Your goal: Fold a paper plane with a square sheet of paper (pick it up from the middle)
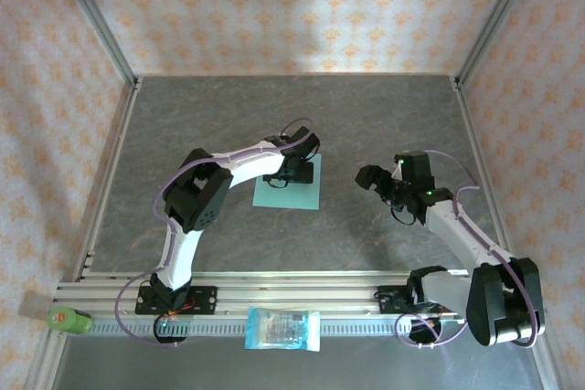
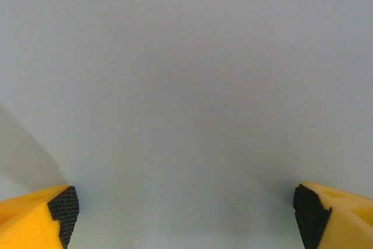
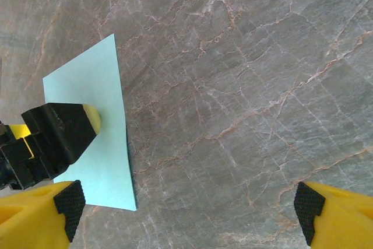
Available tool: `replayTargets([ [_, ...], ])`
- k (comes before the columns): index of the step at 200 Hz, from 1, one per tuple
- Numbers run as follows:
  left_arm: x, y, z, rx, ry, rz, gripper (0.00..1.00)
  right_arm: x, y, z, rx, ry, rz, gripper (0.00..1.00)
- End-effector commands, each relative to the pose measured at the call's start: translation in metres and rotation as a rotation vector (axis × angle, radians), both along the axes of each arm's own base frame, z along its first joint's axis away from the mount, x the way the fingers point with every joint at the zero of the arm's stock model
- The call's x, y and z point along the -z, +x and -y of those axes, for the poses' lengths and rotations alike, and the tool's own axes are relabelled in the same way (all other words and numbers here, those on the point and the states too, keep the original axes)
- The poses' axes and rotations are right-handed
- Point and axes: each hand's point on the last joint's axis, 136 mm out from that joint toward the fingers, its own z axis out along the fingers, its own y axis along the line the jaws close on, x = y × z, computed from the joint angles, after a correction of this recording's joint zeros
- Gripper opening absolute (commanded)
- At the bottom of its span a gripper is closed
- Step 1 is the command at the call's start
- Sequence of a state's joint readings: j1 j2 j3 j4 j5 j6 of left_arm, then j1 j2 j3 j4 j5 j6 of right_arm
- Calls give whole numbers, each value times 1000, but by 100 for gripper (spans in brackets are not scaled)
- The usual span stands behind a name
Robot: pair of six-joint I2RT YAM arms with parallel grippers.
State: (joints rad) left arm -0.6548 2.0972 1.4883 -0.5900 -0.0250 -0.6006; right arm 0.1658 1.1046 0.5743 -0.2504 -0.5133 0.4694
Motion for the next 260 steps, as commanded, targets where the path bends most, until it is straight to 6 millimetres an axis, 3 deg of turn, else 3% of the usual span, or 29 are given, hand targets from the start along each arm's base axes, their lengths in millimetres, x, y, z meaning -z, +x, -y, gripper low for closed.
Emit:
replayTargets([
  [1,44,-28,-17,19,91,-117,93,-5,4,4,7,-35,9,95],
  [63,39,-26,-15,25,74,-104,91,-5,4,4,14,-33,7,95],
  [107,29,-22,-5,37,13,-71,73,-8,5,5,21,-33,11,95],
  [129,15,-18,5,41,-61,-27,69,-10,6,7,37,-37,14,96],
  [150,-1,-15,18,52,-156,19,54,-13,11,21,136,-68,15,98],
  [205,-33,-12,45,53,-373,87,43,-39,18,31,233,-27,161,96],
  [208,-46,-12,49,59,-408,107,43,-41,18,30,234,-21,173,95],
  [221,-64,-12,62,69,-520,133,40,-46,20,28,228,2,206,94],
  [260,-103,-19,85,60,-800,160,39,-55,24,16,203,84,245,88],
])
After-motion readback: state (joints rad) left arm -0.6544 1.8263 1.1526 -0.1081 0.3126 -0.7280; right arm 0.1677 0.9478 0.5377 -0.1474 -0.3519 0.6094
